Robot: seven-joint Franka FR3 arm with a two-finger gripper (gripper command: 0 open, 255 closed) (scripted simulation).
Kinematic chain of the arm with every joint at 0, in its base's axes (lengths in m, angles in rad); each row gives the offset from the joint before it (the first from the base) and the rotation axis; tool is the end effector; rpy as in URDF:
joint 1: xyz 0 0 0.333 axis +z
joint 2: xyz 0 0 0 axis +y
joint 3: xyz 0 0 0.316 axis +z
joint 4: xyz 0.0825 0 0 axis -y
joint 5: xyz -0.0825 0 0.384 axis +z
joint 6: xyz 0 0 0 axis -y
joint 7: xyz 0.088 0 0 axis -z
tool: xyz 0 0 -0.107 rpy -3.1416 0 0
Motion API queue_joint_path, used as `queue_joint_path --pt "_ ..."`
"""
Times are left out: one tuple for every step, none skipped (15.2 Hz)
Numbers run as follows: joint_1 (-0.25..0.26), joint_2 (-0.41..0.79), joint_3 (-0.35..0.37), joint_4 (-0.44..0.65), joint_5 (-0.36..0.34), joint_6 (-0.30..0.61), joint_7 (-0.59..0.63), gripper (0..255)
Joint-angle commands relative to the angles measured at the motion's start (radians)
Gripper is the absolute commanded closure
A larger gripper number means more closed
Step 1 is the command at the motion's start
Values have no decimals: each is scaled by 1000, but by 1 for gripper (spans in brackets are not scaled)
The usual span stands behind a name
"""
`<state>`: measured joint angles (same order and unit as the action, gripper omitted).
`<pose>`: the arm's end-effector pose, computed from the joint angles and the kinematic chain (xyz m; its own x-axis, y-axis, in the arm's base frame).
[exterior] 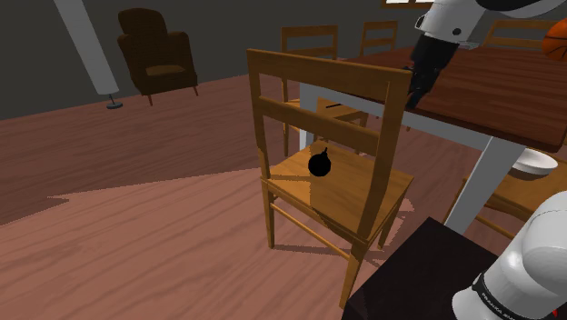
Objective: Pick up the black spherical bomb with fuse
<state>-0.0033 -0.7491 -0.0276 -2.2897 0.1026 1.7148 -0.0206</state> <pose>0.3318 -0.0037 0.6251 0.9844 -0.0206 0.1745 0.0000 -0.9931 -0.1175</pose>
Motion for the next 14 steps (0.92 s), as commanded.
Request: queue_joint_path --pt "0 0 0 0 0 0 0 0" --pt "2 30 -2 -1 -1 27 -9 0" --pt "3 61 -5 0 -1 53 -17 0" --pt "5 93 -7 2 -1 79 -25 0" --pt "6 126 -9 5 -2 104 -34 0" --pt "8 159 -11 10 -1 128 -42 0" --pt "10 193 -14 16 -1 152 -50 0" --pt "12 228 -16 23 -1 175 -58 0" --pt "13 263 -18 31 0 197 -67 0" --pt "15 299 -20 41 1 219 -75 0" --pt "17 335 -22 53 2 239 -83 0" --pt "19 371 -24 65 3 259 -91 0" --pt "20 408 -26 79 5 278 -99 0" --pt "22 445 -28 94 7 295 -107 0"
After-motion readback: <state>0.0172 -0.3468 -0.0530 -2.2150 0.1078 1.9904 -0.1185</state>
